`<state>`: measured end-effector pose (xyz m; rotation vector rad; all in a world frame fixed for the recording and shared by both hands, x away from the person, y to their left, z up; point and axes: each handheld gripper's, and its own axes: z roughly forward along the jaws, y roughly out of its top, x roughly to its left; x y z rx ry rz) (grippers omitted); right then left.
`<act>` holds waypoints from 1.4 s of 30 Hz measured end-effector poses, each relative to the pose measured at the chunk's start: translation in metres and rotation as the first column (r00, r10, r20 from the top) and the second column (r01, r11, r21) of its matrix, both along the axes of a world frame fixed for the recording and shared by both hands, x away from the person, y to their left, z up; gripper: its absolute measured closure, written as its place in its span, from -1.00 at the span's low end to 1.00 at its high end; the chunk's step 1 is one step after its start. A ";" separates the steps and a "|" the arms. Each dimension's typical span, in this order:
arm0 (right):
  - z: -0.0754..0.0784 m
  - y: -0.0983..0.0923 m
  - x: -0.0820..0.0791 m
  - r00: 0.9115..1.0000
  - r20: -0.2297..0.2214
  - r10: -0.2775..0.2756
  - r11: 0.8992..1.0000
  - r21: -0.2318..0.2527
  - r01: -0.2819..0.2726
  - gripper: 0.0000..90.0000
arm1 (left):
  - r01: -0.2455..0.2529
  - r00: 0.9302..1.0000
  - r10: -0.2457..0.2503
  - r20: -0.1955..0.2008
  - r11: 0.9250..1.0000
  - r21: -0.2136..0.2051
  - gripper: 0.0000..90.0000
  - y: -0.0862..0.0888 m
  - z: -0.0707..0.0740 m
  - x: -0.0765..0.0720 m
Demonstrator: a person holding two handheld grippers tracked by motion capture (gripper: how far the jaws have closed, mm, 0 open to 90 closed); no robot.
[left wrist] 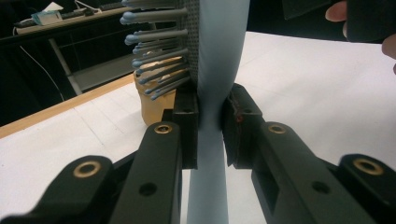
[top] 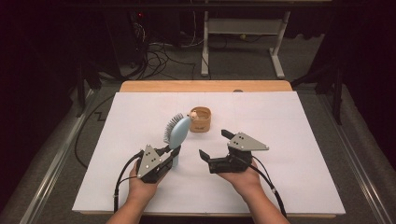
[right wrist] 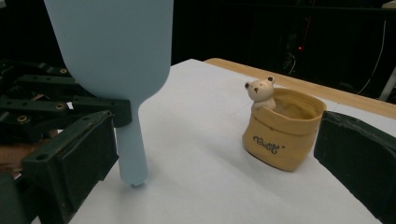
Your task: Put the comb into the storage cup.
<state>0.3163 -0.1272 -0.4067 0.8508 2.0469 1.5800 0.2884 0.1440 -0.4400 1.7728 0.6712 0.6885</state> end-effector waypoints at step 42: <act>0.027 0.054 0.007 0.995 0.005 0.096 0.993 0.065 -0.097 -1.00 | 0.019 1.000 -0.020 0.018 0.999 0.027 0.72 -0.015 -0.001 -0.005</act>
